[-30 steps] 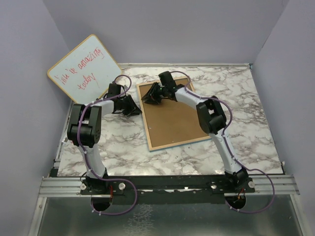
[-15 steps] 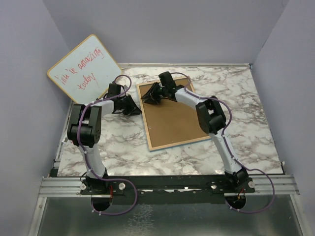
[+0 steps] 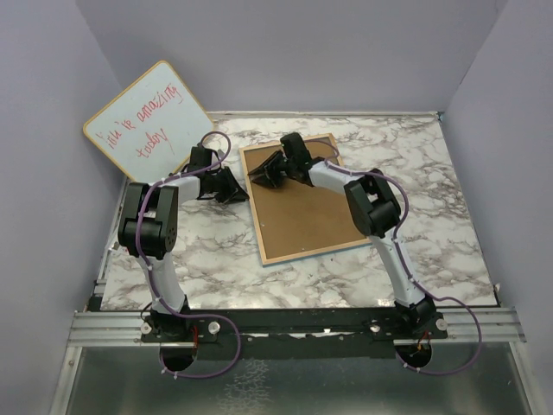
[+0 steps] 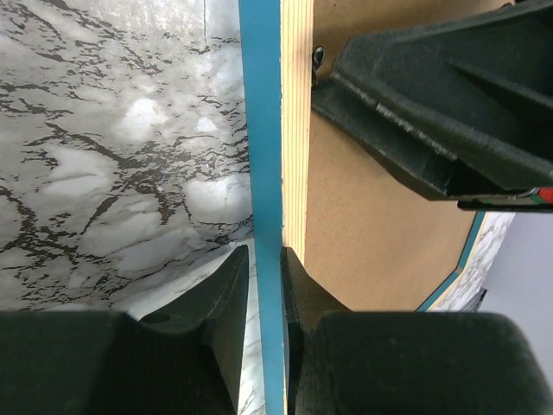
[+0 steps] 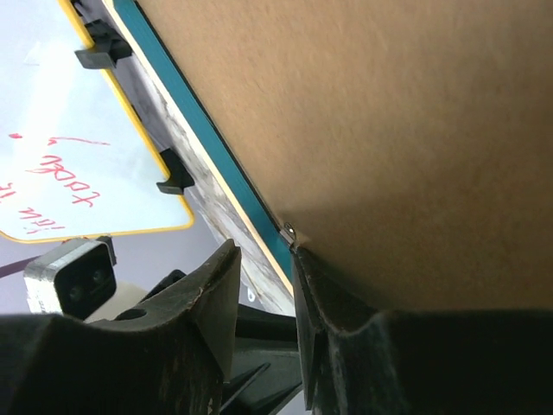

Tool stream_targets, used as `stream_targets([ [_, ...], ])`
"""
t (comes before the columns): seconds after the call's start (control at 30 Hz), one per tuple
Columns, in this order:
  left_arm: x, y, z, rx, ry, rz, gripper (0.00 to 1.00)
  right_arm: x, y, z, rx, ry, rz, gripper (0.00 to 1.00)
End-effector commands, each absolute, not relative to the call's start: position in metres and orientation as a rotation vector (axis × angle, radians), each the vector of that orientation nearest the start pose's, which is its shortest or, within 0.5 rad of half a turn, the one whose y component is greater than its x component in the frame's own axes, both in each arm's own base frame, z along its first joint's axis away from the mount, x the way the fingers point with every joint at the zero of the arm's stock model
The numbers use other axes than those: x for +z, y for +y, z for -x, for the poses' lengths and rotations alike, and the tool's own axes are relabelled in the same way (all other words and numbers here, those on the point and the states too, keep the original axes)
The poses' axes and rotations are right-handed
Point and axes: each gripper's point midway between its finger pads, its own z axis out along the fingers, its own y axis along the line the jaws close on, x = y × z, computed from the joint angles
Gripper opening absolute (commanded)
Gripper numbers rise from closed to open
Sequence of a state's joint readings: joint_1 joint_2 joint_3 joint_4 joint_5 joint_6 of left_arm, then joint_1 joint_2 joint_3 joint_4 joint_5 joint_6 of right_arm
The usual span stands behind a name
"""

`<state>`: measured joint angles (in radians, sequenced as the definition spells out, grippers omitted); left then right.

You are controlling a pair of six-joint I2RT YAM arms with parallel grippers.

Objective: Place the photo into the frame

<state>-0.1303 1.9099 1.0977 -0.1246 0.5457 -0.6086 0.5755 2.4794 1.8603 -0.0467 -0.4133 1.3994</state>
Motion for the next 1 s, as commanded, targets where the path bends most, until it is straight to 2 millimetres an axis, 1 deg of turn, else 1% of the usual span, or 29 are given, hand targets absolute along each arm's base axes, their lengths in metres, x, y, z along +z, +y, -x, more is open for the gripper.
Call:
stream_targets([
  [0.0, 0.001, -0.160, -0.379, -0.896, 2.676, 0.404, 0.21, -0.003, 0.421, -0.440, 1.121, 2.646, -0.881, 0.34],
  [0.03, 0.001, -0.160, -0.379, -0.894, 2.675, 0.403, 0.21, -0.003, 0.420, -0.441, 1.111, 2.642, -0.869, 0.31],
  [0.1, 0.001, -0.159, -0.379, -0.891, 2.675, 0.402, 0.21, -0.005, 0.421, -0.442, 1.111, 2.645, -0.856, 0.17],
  [0.13, 0.001, -0.159, -0.379, -0.891, 2.676, 0.402, 0.21, -0.008, 0.420, -0.441, 1.100, 2.654, -0.857, 0.12],
  [0.17, 0.001, -0.159, -0.378, -0.892, 2.679, 0.402, 0.21, -0.011, 0.419, -0.441, 1.084, 2.658, -0.858, 0.09],
  [0.23, 0.001, -0.159, -0.378, -0.890, 2.678, 0.399, 0.21, -0.018, 0.416, -0.441, 1.060, 2.665, -0.869, 0.06],
  [0.33, 0.002, -0.159, -0.379, -0.887, 2.677, 0.397, 0.21, -0.025, 0.410, -0.443, 1.003, 2.662, -0.860, 0.06],
  [0.4, 0.002, -0.159, -0.378, -0.885, 2.679, 0.396, 0.21, -0.022, 0.407, -0.448, 0.990, 2.643, -0.814, 0.08],
  [0.43, 0.002, -0.159, -0.379, -0.887, 2.677, 0.395, 0.21, -0.015, 0.406, -0.453, 0.989, 2.619, -0.766, 0.11],
  [0.47, 0.002, -0.159, -0.379, -0.884, 2.678, 0.395, 0.21, -0.004, 0.405, -0.461, 0.990, 2.575, -0.707, 0.14],
  [0.53, 0.003, -0.158, -0.379, -0.883, 2.677, 0.394, 0.21, 0.024, 0.400, -0.474, 0.960, 2.486, -0.580, 0.19],
  [0.6, 0.003, -0.159, -0.380, -0.881, 2.677, 0.393, 0.21, 0.053, 0.402, -0.486, 0.971, 2.395, -0.431, 0.21],
  [0.63, 0.003, -0.158, -0.380, -0.881, 2.676, 0.393, 0.21, 0.063, 0.401, -0.489, 0.950, 2.369, -0.375, 0.21],
  [0.67, 0.003, -0.158, -0.380, -0.881, 2.677, 0.395, 0.21, 0.068, 0.402, -0.492, 0.938, 2.352, -0.312, 0.20],
  [0.7, 0.003, -0.158, -0.380, -0.881, 2.678, 0.397, 0.21, 0.069, 0.400, -0.493, 0.912, 2.345, -0.265, 0.20],
  [0.8, 0.004, -0.158, -0.382, -0.879, 2.675, 0.393, 0.21, 0.065, 0.396, -0.495, 0.843, 2.330, -0.139, 0.18],
  [0.9, 0.004, -0.158, -0.382, -0.875, 2.679, 0.393, 0.21, 0.060, 0.405, -0.495, 0.851, 2.320, 0.022, 0.18],
  [0.97, 0.003, -0.158, -0.382, -0.875, 2.681, 0.394, 0.21, 0.054, 0.415, -0.492, 0.851, 2.335, 0.115, 0.21],
])
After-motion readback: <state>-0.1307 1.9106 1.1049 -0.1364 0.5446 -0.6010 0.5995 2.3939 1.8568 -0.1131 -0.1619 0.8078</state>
